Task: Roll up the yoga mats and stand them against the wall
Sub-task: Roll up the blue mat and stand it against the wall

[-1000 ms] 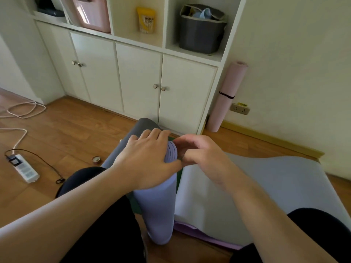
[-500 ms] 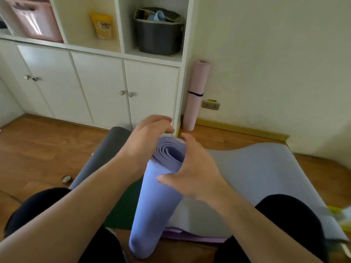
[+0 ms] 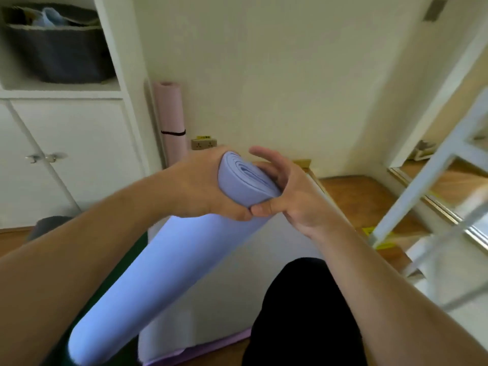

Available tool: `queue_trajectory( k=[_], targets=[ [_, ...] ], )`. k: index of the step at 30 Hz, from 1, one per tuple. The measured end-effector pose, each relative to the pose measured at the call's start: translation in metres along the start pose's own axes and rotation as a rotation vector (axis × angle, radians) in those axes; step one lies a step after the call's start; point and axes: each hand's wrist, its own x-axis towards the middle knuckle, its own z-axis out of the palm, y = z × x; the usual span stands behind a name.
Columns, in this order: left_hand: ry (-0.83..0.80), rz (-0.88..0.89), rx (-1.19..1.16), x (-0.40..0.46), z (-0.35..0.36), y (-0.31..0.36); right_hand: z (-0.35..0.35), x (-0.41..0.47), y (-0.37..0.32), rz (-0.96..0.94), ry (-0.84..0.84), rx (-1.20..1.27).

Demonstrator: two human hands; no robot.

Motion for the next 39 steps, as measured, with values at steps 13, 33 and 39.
queue_trajectory(
  k=[13,33,39],
  targets=[
    [-0.244,-0.048,0.296,0.186,0.245,-0.004,-0.192,-0.095,0.165,0.344,0.308,-0.208],
    [-0.543,-0.011,0.413,0.22,0.393,-0.045,-0.148,-0.32,0.444,1.515,0.302,-0.796],
    [-0.508,-0.023,0.403,0.21,0.367,-0.034,-0.146,-0.324,0.445,1.442,0.256,-0.803]
  ],
)
